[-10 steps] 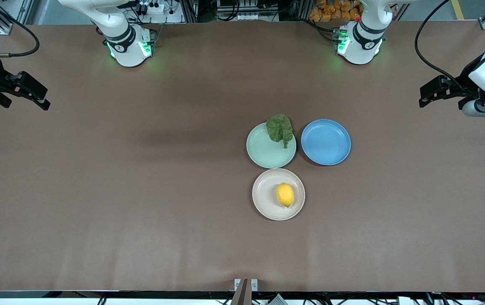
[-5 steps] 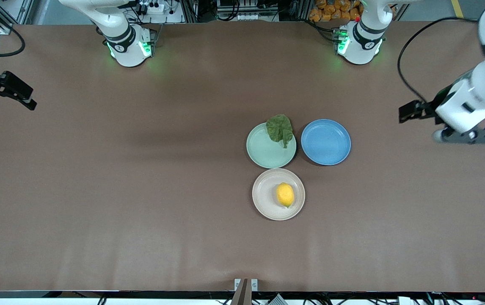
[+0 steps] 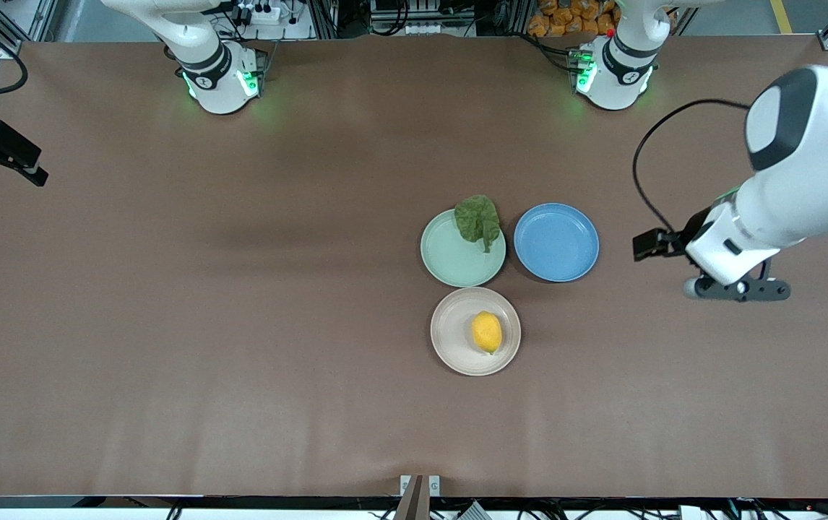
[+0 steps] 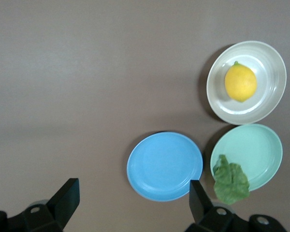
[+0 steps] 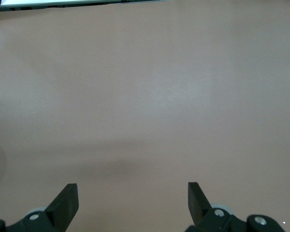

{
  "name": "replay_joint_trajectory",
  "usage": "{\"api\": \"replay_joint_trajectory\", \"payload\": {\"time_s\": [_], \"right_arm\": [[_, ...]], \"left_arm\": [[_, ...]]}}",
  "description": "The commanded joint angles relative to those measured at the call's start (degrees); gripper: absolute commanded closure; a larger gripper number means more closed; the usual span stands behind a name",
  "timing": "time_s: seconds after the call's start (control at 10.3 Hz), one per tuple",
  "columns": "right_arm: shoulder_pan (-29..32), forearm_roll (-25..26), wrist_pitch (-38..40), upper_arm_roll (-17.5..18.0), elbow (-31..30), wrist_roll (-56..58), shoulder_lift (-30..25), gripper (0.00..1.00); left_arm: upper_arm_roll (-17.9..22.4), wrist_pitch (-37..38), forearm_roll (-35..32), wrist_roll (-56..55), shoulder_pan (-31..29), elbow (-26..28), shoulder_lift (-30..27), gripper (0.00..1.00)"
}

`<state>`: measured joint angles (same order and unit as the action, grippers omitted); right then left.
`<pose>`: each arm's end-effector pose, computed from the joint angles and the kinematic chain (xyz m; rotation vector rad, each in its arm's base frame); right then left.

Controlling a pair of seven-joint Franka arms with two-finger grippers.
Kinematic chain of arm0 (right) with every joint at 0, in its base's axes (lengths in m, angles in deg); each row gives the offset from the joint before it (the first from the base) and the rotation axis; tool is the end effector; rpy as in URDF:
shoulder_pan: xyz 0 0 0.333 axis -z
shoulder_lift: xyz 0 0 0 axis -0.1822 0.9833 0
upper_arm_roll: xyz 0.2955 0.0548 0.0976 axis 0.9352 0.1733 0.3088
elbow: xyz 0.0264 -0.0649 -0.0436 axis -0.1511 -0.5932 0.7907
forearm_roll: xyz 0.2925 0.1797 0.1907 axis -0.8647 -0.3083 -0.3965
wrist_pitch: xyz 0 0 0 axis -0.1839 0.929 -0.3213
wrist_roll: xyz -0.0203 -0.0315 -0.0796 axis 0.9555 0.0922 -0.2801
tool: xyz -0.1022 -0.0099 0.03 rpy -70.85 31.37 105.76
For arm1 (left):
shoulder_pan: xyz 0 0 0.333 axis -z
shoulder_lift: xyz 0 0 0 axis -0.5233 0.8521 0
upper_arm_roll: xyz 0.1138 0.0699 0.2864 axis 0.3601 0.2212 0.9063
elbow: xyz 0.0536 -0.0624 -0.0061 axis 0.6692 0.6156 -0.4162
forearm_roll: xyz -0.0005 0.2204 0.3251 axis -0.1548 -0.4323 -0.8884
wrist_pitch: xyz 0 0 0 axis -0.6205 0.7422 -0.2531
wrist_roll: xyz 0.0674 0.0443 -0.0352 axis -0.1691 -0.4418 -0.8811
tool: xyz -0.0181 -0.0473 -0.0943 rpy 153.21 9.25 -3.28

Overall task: Pick lemon and lettuce from plates
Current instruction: 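Lower the left gripper over the yellow lemon on the cream plate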

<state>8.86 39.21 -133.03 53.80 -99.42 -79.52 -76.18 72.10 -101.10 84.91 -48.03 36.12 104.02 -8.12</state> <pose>0.5334 -0.0088 0.6712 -3.1350 0.0988 -0.1615 0.6293 -0.1339 0.4881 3.0562 -0.0325 -0.1274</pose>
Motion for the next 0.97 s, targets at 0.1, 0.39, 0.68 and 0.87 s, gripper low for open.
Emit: {"api": "replay_joint_trajectory", "payload": {"time_s": [0.1, 0.39, 0.68, 0.87], "right_arm": [[0.67, 0.31, 0.45, 0.42, -0.14, 0.52, -1.02, 0.00], [1.28, 0.13, -0.07, 0.42, -0.05, 0.34, -1.02, 0.00], [1.20, 0.04, -0.43, 0.77, -0.05, -0.10, -1.02, 0.00], [1.11, 0.04, -0.34, 0.77, -0.05, -0.10, -1.02, 0.00]], "left_arm": [[0.04, -5.24, 1.12, -3.20, 2.20, -1.45, 5.17, 0.00], [0.04, -14.19, 1.12, -8.80, 5.71, -1.45, 11.22, 0.00], [0.65, -24.65, 0.16, -17.32, 11.41, -2.07, 17.82, 0.00], [0.65, -28.88, -2.03, -18.93, 13.01, -2.07, 20.46, 0.00]]}}
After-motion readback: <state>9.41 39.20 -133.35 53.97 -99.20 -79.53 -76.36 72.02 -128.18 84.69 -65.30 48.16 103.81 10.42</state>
